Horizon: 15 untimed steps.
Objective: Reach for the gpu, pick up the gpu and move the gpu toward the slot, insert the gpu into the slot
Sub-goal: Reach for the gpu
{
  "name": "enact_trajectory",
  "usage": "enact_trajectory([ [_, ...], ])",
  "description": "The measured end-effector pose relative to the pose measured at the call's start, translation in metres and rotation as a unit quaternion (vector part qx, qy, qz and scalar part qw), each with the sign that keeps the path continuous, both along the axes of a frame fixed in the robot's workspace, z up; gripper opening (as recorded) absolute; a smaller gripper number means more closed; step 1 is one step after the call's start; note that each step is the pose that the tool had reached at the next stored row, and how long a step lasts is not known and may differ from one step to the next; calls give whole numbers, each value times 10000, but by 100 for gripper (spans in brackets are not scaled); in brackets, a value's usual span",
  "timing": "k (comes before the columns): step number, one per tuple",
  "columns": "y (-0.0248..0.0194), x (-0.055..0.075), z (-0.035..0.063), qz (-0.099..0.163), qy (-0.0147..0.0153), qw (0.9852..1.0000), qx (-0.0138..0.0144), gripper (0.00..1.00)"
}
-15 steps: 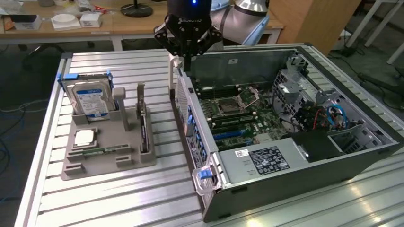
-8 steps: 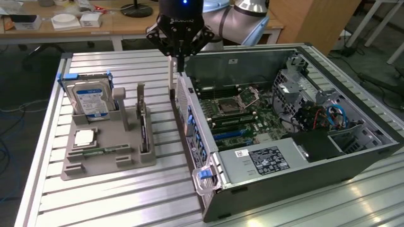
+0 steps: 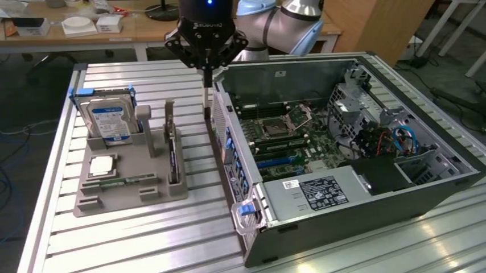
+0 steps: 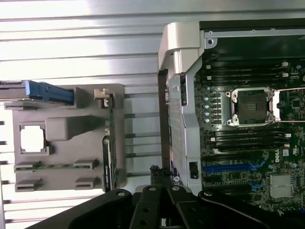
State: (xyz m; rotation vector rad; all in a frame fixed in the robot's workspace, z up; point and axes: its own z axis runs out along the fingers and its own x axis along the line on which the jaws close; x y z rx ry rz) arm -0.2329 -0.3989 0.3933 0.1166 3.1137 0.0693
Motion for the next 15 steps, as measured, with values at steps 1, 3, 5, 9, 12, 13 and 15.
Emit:
enact_trajectory([
  [1,0,-19,0,0,0,10000,0,10],
  [3,0,-59,0,0,0,10000,0,10],
  [5,0,-95,0,0,0,10000,0,10],
  [9,0,-170,0,0,0,10000,0,10],
  [12,0,-226,0,0,0,10000,0,10],
  [13,0,-245,0,0,0,10000,0,10],
  [15,0,-283,0,0,0,10000,0,10],
])
